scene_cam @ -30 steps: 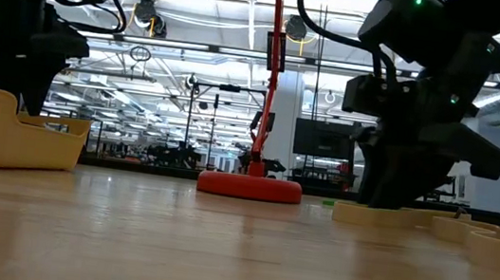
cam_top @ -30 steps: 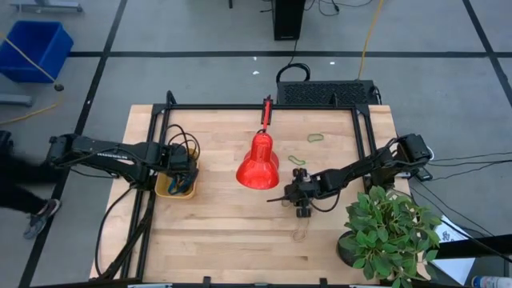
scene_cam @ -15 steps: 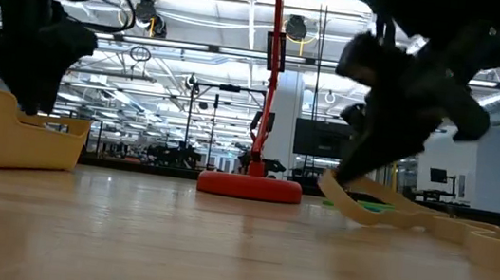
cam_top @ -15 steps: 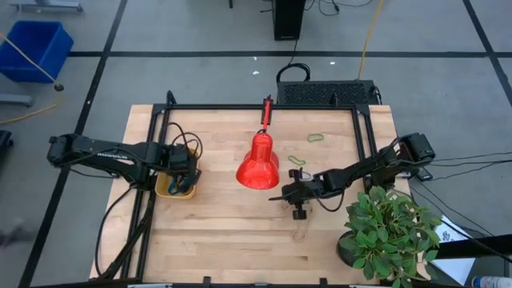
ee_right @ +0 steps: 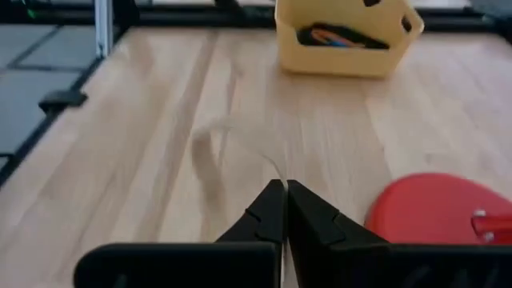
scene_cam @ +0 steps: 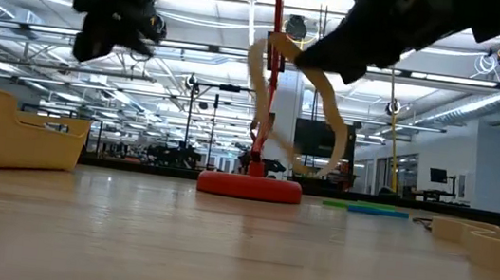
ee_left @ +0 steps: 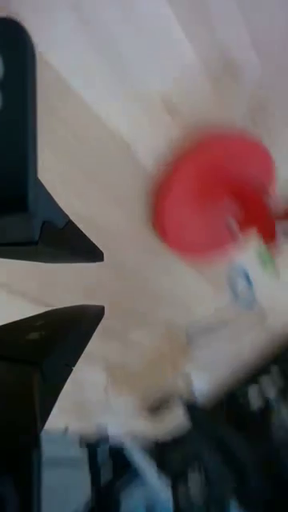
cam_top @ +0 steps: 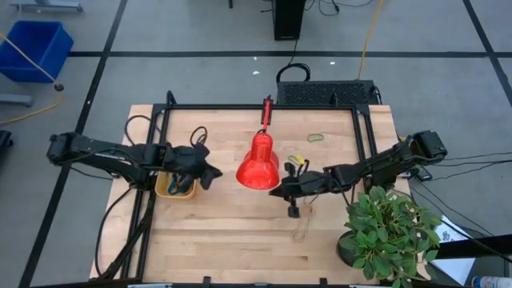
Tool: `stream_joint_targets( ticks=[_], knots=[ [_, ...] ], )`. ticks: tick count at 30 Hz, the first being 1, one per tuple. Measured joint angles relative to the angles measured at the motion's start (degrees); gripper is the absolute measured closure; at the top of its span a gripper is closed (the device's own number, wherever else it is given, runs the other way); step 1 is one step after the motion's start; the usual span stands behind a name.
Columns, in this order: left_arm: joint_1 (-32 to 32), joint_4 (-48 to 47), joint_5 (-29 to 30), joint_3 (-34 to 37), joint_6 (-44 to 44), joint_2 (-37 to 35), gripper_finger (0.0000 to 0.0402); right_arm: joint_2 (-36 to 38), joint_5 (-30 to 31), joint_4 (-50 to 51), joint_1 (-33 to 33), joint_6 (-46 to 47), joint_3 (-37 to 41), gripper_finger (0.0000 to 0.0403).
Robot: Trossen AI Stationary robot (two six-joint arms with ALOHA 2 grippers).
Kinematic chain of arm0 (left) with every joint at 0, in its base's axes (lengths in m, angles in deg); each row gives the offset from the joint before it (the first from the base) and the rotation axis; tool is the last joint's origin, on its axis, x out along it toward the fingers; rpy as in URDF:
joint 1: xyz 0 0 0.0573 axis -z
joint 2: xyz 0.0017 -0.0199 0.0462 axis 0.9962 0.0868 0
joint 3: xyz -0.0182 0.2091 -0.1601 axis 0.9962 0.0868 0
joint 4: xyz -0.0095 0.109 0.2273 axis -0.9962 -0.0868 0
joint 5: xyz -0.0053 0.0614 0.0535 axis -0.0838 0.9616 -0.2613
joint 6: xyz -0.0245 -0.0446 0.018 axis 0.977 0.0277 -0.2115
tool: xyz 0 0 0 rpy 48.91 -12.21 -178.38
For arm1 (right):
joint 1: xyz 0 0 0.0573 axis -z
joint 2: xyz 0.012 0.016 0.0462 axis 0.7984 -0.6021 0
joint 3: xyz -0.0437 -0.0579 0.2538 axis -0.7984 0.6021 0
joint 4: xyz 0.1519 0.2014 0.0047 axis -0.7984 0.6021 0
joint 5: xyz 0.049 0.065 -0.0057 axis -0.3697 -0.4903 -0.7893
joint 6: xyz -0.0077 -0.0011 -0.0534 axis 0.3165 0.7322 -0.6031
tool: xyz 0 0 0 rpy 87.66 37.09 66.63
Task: Pick and place rubber bands into bin
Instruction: Put the top white rubber band into the yellow bin
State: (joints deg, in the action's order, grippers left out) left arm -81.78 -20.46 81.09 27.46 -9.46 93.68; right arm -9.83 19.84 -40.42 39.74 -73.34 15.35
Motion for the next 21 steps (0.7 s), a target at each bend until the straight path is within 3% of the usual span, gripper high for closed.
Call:
stream_joint_targets(
  ticks=[11,21],
  knots=[
    [9.29,20.38,-0.94,0.02,-8.04,8.22,0.0278,0.01,0.18,-12.37,0.00,-1.13,-0.02,0.0402],
    [11.18,39.09,-0.70,0.02,-11.59,21.48,0.0252,-0.04,0.38,-13.28,0.02,-0.80,0.01,0.0403]
  ],
)
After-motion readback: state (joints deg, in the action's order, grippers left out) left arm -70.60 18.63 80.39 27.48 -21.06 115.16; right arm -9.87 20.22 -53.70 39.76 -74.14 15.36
